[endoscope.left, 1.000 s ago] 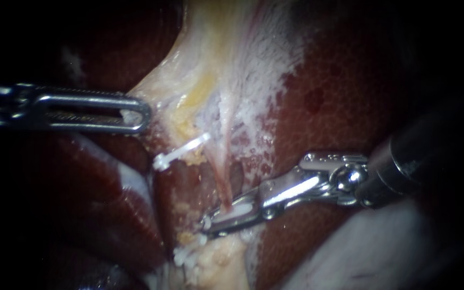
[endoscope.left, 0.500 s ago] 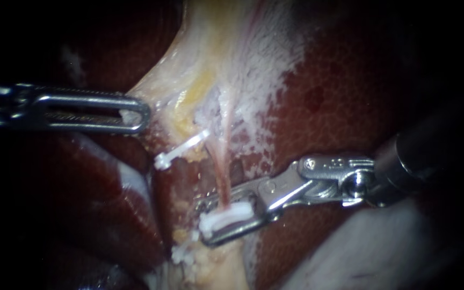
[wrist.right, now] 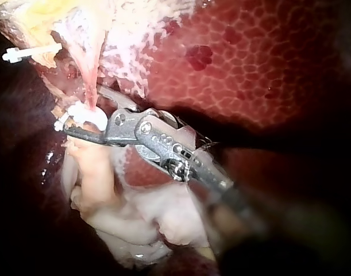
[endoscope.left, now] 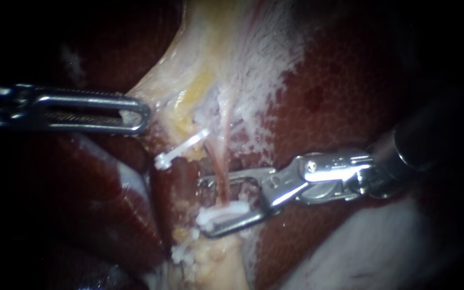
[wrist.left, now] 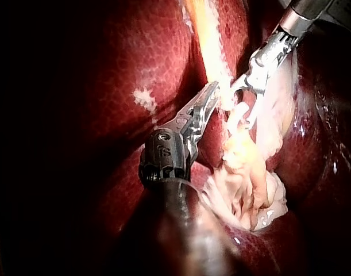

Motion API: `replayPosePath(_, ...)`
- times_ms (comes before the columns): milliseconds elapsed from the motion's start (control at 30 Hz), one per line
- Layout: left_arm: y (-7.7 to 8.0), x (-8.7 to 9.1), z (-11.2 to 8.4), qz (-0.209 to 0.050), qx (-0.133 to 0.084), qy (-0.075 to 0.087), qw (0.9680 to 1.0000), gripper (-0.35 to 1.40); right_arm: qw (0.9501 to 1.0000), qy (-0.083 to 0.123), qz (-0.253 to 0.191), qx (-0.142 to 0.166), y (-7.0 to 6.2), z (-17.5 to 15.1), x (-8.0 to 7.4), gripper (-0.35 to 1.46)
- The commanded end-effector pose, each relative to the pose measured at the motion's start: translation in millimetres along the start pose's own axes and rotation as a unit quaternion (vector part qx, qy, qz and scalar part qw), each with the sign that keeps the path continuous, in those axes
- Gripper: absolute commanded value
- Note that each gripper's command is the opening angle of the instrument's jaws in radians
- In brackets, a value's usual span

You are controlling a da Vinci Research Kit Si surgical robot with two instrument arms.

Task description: Going back second clip right tube

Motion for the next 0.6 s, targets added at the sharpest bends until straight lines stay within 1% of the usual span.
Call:
replayPosePath(33,0.0,0.0,0.0,0.0,0.0,0.0,1.0,-0.35,1.0,0.0,0.0,-0.002,-0.2,-0.4,0.0,0.6)
replayPosePath(133,0.2,0.0,0.1,0.0,0.0,0.0,1.0,-0.35,1.0,0.002,0.003,-0.008,-0.8,-1.4,0.2,0.6)
replayPosePath(200,0.6,0.0,0.2,0.0,0.0,0.0,1.0,-0.35,0.9999,0.003,0.007,-0.015,-1.1,-2.3,0.6,0.6)
replayPosePath(333,1.8,0.2,0.4,0.001,0.002,-0.001,1.0,-0.35,0.9997,0.005,0.01,-0.022,-1.4,-4.0,1.0,0.6)
replayPosePath(400,2.3,0.3,0.5,0.002,0.003,0.001,1.0,-0.35,0.9996,0.006,0.004,-0.027,-1.6,-5.2,1.1,0.6)
replayPosePath(600,2.6,0.4,0.7,0.002,0.002,0.002,1.0,-0.35,0.9991,0.008,-0.01,-0.041,-2.0,-8.2,1.6,0.6)
